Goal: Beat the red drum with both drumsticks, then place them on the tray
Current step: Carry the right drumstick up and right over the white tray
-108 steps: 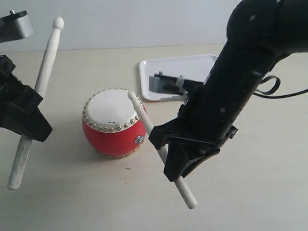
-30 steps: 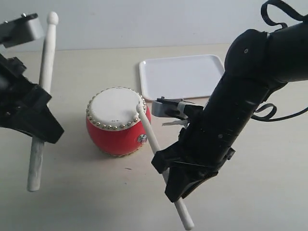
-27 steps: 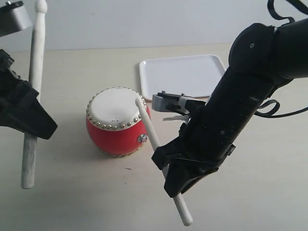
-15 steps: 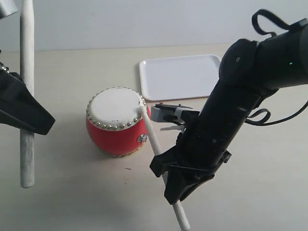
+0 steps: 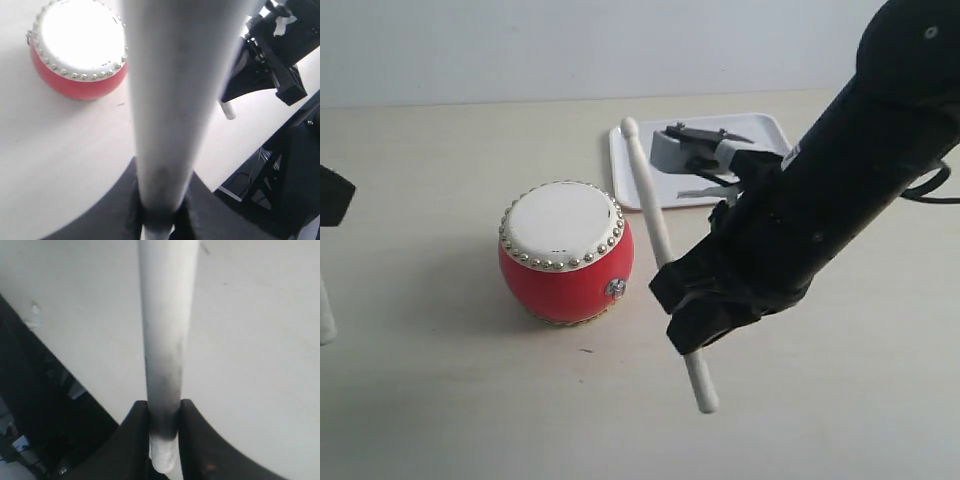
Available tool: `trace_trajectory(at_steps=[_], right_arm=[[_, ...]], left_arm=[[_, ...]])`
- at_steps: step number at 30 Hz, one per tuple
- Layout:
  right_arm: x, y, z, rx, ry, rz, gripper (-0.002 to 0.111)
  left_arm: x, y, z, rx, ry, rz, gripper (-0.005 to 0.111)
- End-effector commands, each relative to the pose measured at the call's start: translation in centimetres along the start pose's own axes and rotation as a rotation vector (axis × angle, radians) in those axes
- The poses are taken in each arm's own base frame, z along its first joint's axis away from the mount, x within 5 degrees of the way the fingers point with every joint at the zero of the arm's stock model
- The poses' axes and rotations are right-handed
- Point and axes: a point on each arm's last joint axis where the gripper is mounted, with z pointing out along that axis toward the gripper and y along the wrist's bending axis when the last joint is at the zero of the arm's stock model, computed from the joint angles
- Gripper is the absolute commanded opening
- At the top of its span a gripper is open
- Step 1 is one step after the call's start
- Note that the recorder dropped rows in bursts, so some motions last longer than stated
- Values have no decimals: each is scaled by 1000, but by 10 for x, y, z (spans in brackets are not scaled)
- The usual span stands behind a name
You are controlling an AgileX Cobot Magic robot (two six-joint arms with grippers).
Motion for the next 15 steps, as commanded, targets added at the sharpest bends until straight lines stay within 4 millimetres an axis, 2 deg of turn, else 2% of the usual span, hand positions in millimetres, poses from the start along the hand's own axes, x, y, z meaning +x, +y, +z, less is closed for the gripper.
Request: trace_trajectory(at_steps=[1, 7, 10, 12, 15], right_arm=[[-2, -14, -20, 166, -47, 57, 0], [-17, -44, -58, 302, -107, 76, 0], [-31, -57, -80, 391, -153, 58, 0], [-44, -66, -93, 429, -138, 59, 0], [-61, -78, -99, 459, -25, 37, 0]], left_arm=[[6, -7, -17, -11, -67, -14, 0], [16, -13, -29, -5, -87, -21, 0], [19, -15, -32, 2, -96, -22, 0], [20, -16, -33, 9, -99, -30, 0], [21, -15, -32, 12, -93, -43, 0]])
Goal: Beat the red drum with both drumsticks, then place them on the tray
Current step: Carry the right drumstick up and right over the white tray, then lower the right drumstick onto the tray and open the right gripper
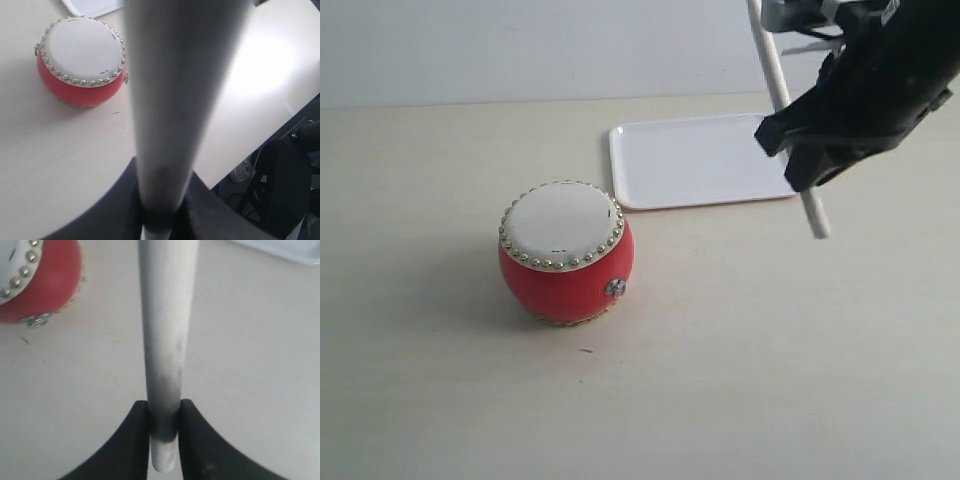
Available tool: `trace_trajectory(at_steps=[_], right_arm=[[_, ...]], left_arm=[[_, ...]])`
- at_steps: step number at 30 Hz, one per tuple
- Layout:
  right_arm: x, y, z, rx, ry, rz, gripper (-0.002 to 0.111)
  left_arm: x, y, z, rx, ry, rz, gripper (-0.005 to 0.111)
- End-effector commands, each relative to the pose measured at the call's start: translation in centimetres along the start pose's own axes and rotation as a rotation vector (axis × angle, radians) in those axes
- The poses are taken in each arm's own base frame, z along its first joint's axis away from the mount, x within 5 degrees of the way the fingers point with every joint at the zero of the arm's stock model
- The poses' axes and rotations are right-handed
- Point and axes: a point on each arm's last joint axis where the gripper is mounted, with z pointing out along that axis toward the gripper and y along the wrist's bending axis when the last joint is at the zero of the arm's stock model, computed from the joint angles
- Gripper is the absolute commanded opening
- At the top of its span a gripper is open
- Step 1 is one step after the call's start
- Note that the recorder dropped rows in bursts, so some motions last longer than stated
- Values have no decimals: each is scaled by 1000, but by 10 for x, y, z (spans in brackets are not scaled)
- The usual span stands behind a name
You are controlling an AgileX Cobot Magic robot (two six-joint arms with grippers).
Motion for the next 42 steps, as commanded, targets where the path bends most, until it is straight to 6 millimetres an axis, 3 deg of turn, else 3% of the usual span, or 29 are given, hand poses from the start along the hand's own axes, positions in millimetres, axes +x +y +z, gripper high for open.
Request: trace_trajectory(at_steps=[1, 4, 8, 18, 22, 30, 37, 39, 42], right_arm=[[-29, -19, 2, 67, 112, -66, 0], [-52, -25, 9, 102, 93, -97, 0], [-67, -29, 22, 102, 100, -150, 0], [-77, -61, 69, 288, 299, -574, 0], [-88, -64, 85, 304, 233, -779, 0], [-118, -73, 122, 398, 102, -987, 0], [-131, -77, 167, 439, 125, -1068, 0], [-132, -79, 176, 459, 150, -1099, 0], [-140, -78, 174, 496, 82, -1124, 0]], left_arm=[[3, -1, 1, 14, 5, -24, 0], [7, 1, 6, 15, 26, -38, 0], [11, 3, 10, 17, 56, -49, 0], [16, 4, 15, 25, 87, -62, 0], [16, 4, 16, 24, 89, -63, 0], [16, 4, 16, 24, 89, -63, 0], [16, 5, 16, 23, 89, -62, 0], [16, 5, 16, 21, 90, -61, 0], [16, 5, 16, 21, 90, -61, 0]])
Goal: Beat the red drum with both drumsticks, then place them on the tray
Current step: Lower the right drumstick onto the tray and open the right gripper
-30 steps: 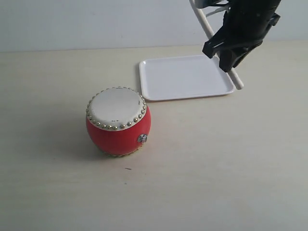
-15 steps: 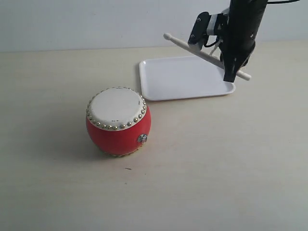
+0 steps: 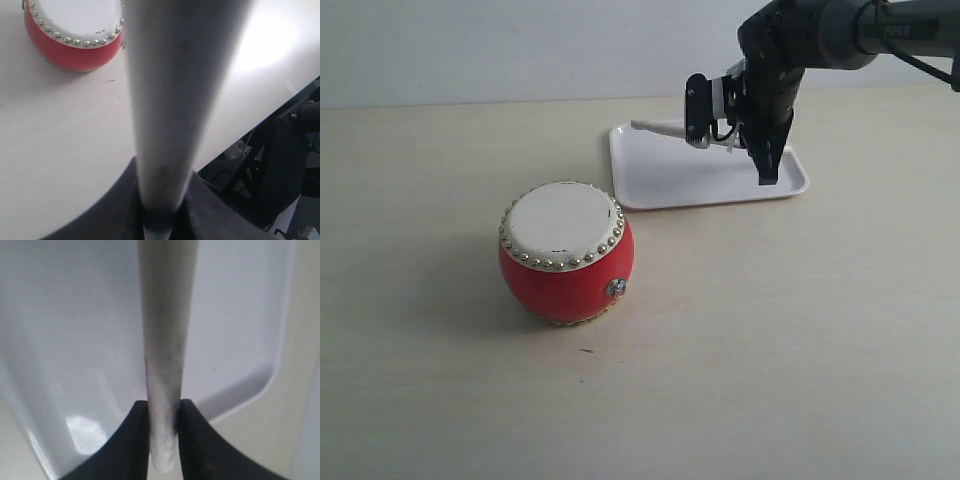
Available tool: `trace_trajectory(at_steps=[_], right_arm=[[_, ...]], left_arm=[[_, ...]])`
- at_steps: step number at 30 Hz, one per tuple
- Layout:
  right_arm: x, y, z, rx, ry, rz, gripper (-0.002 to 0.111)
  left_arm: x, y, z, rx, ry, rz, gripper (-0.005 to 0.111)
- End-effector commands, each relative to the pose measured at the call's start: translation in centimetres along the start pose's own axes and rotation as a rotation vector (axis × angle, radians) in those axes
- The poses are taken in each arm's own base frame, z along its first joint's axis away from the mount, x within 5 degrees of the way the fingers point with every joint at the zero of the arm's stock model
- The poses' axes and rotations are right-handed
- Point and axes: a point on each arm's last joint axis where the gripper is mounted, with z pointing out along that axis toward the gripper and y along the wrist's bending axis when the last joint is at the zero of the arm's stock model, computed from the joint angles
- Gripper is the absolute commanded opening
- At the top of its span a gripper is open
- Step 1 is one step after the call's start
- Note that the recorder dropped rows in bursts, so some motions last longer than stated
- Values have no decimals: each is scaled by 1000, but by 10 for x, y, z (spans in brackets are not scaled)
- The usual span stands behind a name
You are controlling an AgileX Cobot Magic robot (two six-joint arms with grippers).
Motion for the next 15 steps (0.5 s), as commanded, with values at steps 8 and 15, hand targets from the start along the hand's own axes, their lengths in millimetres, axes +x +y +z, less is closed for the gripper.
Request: trace_trajectory(at_steps=[8, 15], right_arm=[[-14, -17, 15, 237, -90, -78, 0], [-9, -17, 21, 242, -79, -15, 1]], left_arm=[[1, -1, 0, 7, -5, -3, 0], [1, -1, 0, 9, -5, -11, 0]])
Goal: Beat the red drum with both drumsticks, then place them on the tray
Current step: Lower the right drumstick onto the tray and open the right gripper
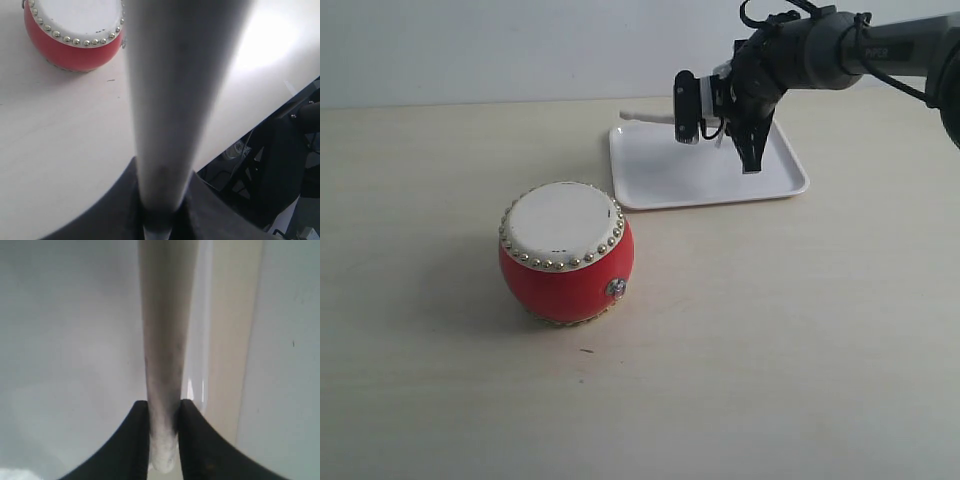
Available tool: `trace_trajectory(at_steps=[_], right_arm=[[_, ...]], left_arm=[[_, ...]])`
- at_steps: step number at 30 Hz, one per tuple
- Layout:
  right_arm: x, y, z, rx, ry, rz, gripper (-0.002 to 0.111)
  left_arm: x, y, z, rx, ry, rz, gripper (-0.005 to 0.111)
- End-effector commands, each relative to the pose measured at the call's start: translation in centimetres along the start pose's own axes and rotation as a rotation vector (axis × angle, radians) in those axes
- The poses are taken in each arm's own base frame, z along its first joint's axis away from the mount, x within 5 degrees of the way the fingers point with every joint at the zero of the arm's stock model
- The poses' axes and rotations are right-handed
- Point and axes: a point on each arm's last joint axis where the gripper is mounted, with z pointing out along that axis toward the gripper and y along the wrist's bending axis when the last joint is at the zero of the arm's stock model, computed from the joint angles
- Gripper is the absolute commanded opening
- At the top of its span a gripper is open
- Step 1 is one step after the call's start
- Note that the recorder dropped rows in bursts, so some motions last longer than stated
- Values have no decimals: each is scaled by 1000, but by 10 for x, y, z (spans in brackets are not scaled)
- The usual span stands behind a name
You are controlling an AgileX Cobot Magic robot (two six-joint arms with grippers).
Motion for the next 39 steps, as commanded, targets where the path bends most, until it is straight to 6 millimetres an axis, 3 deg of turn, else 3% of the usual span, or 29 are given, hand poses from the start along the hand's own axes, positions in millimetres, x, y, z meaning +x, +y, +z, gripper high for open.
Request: trace_trajectory(at_steps=[1, 7, 23, 29, 35, 39], right_arm=[[3, -3, 2, 19, -5, 29, 3], [8, -3, 6, 26, -15, 94, 17], [8, -4, 7, 30, -26, 106, 18], [9, -2, 7, 13, -8, 106, 32], [11, -1, 7, 3, 10, 102, 37], [12, -9, -5, 15, 16, 254, 37]], left_arm=[[1, -1, 0, 9, -5, -7, 0], [1, -1, 0, 9, -5, -7, 0], [1, -1, 0, 9, -5, -7, 0], [1, -1, 0, 11, -5, -7, 0], [1, -1, 0, 11, -5, -7, 0], [1, -1, 0, 11, -5, -7, 0]])
